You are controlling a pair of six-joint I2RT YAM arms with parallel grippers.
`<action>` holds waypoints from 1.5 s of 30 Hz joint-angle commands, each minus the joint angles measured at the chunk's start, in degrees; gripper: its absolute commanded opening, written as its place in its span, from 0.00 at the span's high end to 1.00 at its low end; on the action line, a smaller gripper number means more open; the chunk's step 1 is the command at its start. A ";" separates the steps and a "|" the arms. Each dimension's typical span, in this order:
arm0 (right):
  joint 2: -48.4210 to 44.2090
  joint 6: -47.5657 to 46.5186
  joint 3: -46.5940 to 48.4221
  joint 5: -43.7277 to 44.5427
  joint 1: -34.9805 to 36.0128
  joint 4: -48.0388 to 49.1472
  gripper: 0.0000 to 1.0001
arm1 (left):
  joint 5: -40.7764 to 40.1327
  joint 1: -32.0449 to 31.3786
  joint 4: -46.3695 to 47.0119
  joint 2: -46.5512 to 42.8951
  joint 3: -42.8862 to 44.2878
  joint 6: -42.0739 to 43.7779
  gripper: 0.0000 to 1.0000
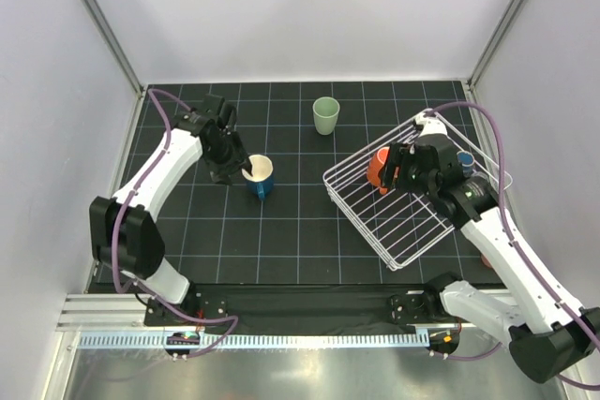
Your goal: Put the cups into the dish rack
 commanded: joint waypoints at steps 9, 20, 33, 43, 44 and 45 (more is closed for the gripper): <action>-4.62 1.82 -0.26 2.32 0.14 -4.75 0.29 | -6.49 0.20 2.51 9.82 7.15 6.34 0.53; -3.30 1.82 0.45 2.67 0.05 -4.49 0.29 | -8.07 -1.73 5.85 15.45 7.15 7.67 0.68; -2.43 2.00 0.71 1.62 0.14 -4.84 0.30 | -8.60 -1.99 5.85 12.29 5.48 7.84 1.00; 3.37 0.33 5.80 -13.56 0.14 -2.03 0.29 | -1.75 -1.99 9.44 -1.06 4.08 3.37 1.00; 5.47 0.50 6.77 -15.50 0.14 -1.42 0.29 | 0.09 -1.99 10.06 -2.03 3.99 2.40 1.00; 6.45 1.03 8.78 -20.04 0.14 -0.02 0.29 | 1.32 -1.99 10.94 -3.87 3.73 0.30 1.00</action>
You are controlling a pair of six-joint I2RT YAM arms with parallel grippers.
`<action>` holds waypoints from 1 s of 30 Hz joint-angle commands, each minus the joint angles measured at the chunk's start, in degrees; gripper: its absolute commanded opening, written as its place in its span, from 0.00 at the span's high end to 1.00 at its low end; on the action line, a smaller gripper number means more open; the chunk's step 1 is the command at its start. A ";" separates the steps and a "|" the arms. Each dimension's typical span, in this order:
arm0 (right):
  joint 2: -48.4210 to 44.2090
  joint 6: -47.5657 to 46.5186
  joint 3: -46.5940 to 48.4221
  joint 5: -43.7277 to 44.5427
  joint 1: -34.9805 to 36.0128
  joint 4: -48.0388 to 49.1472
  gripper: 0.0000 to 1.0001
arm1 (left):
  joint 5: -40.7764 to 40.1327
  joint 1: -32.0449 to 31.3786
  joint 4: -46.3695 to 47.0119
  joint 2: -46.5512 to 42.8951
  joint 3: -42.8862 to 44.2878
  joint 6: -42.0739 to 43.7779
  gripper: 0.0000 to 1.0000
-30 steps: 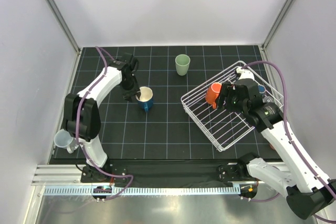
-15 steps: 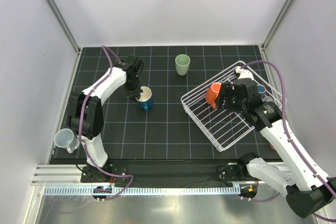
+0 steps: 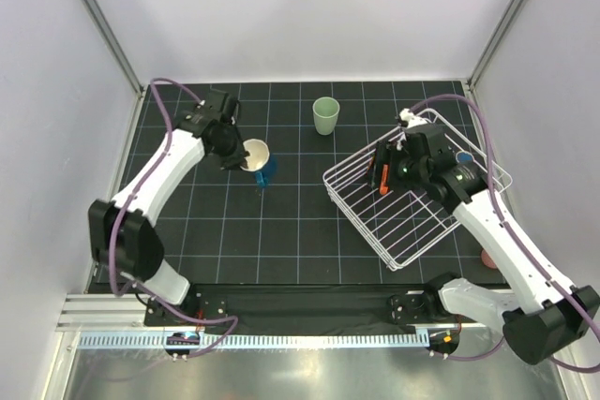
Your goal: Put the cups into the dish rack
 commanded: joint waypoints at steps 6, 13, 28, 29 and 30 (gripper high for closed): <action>11.39 9.63 11.62 -30.26 0.16 18.47 0.29 | 16.65 0.10 17.24 -11.67 -0.52 -16.65 1.00; 15.97 30.02 10.14 -43.81 0.42 40.55 0.23 | 26.07 0.10 28.50 -12.55 0.62 -30.80 1.00; 18.87 52.10 5.12 -44.70 1.65 62.19 0.20 | 32.66 -0.16 47.03 -12.64 -2.80 -45.15 1.00; 19.31 53.67 5.12 -44.61 1.57 62.72 0.21 | 33.01 -0.16 47.40 -12.47 -2.63 -45.50 1.00; 19.66 54.99 4.86 -44.61 1.74 63.85 0.21 | 33.10 -0.25 47.58 -12.12 -2.37 -45.42 1.00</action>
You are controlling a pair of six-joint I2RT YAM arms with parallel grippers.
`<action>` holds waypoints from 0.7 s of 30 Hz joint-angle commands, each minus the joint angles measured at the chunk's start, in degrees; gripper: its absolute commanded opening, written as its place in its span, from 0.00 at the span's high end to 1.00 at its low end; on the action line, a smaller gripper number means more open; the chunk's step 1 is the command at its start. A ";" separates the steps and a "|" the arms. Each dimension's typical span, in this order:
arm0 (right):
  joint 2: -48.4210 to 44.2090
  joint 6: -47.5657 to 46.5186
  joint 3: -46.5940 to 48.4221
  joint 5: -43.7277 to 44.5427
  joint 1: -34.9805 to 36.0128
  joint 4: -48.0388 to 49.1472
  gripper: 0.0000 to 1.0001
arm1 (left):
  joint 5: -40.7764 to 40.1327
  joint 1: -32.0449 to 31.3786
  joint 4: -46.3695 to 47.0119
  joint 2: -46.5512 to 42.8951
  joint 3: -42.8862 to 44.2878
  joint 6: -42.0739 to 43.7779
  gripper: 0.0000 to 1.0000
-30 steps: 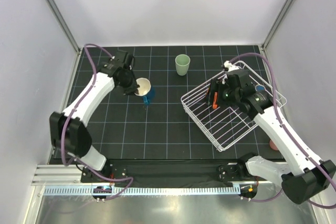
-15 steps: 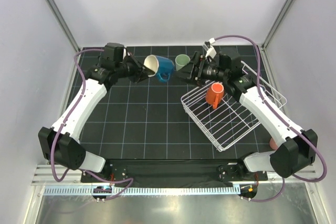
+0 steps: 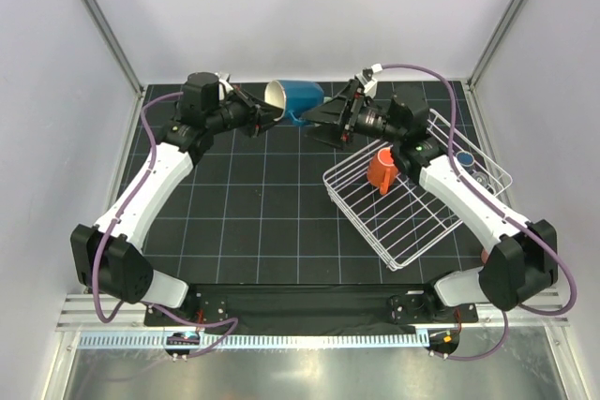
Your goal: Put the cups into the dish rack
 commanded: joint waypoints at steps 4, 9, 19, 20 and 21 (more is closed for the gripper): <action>2.20 10.32 0.47 0.28 0.91 9.61 0.23 | 4.76 -1.06 12.83 -1.69 1.77 -4.04 1.00; 4.22 19.62 -1.28 3.09 1.44 19.18 0.30 | 4.84 -1.59 13.62 -1.95 0.71 -4.39 1.00; 6.25 26.41 -3.04 9.07 3.64 25.52 0.57 | 4.84 -3.17 15.38 -0.98 0.01 -5.01 1.00; 6.07 26.41 -3.65 9.34 3.72 25.17 0.66 | 4.84 -3.34 15.47 -0.98 -0.08 -5.01 1.00; 5.90 26.41 -4.18 10.21 3.73 25.43 0.73 | 4.76 -3.43 15.56 -0.98 -0.25 -5.10 1.00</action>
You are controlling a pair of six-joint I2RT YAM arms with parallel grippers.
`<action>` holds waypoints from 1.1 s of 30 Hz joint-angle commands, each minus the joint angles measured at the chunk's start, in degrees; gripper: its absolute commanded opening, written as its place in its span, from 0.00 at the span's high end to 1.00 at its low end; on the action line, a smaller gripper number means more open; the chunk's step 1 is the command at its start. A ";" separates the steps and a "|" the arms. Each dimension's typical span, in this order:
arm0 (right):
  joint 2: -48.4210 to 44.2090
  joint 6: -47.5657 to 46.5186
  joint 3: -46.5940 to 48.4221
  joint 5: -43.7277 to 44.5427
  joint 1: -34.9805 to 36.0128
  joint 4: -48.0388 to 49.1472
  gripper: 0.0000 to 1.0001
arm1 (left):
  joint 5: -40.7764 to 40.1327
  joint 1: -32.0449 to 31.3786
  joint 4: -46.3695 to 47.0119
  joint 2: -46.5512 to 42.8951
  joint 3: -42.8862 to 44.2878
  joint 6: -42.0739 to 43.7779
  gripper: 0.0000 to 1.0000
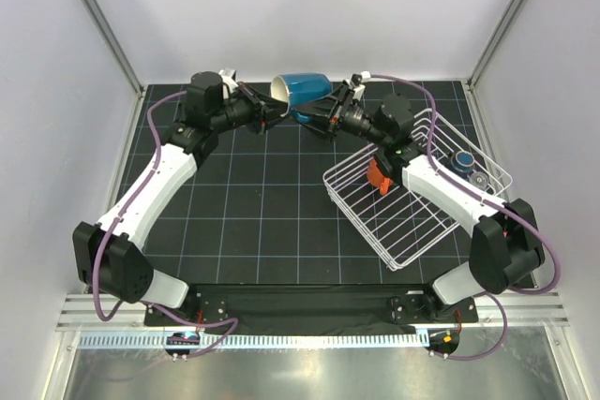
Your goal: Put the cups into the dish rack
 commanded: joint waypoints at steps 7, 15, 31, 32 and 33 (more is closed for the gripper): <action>-0.68 0.22 -1.94 4.76 0.45 4.01 0.96 | 3.90 -2.02 9.68 -1.49 -1.46 -1.14 1.00; -2.70 -4.70 -1.50 4.76 0.36 1.82 0.96 | 6.10 -1.84 10.39 -2.10 -5.33 -1.14 0.45; -17.46 -65.76 11.25 29.57 -4.48 -71.78 0.96 | 2.42 4.66 -16.58 -10.10 -10.54 19.23 0.25; -18.77 -67.70 9.77 32.33 -4.56 -73.75 0.96 | 2.06 4.58 -19.55 -9.93 -9.74 20.38 0.25; -22.01 -70.59 8.53 35.14 -4.48 -75.17 0.96 | 1.45 4.66 -20.89 -9.14 -8.95 22.65 0.24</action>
